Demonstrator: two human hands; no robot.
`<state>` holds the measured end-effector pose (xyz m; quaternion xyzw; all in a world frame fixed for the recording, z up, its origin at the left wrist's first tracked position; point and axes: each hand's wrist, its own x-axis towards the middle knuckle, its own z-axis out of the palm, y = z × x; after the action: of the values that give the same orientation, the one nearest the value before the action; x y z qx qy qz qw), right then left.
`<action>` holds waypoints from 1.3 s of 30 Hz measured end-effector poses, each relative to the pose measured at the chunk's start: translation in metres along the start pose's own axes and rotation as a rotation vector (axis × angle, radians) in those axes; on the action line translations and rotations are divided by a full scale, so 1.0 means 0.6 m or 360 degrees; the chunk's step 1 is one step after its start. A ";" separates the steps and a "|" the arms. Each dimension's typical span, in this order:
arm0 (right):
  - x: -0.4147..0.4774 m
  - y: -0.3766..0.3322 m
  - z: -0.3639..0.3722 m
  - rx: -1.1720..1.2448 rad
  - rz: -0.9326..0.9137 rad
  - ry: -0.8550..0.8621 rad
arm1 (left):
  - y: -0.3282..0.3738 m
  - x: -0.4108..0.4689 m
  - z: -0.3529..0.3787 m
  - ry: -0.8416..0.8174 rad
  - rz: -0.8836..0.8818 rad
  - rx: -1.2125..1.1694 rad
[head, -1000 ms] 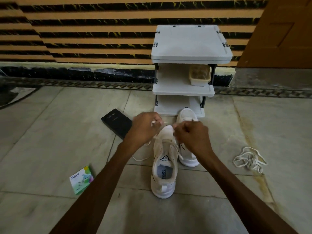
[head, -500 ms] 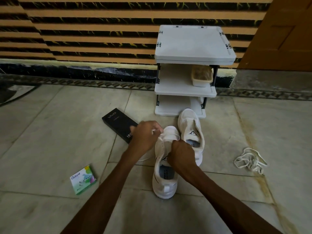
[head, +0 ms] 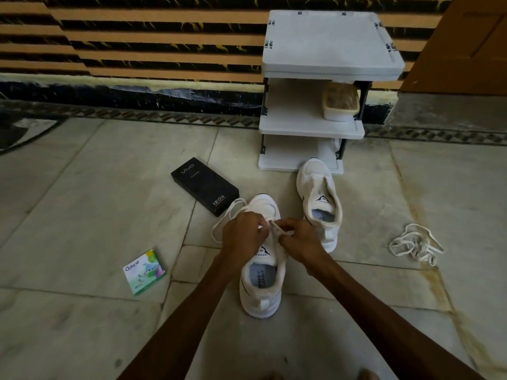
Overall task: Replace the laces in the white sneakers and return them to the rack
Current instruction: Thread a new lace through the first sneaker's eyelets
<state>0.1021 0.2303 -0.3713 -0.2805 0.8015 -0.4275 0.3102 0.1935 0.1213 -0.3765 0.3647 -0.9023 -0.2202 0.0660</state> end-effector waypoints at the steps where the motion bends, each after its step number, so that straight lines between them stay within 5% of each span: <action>1: -0.001 -0.001 -0.002 0.0061 0.0063 -0.0019 | 0.001 -0.001 0.003 0.0025 -0.0035 -0.0055; 11: -0.003 -0.007 -0.005 0.0213 0.0212 -0.0062 | -0.011 0.007 0.029 0.0053 -0.0410 -0.0785; 28: 0.000 -0.014 -0.011 0.0048 0.0166 -0.0143 | 0.000 0.012 0.032 0.0127 -0.0189 -0.0010; 39: 0.001 -0.027 -0.023 -0.0127 0.0099 -0.0292 | 0.013 0.011 0.038 0.0067 -0.0439 -0.0373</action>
<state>0.0947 0.2294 -0.3516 -0.3056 0.7944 -0.3578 0.3839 0.1777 0.1297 -0.3936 0.4793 -0.8103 -0.3232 0.0960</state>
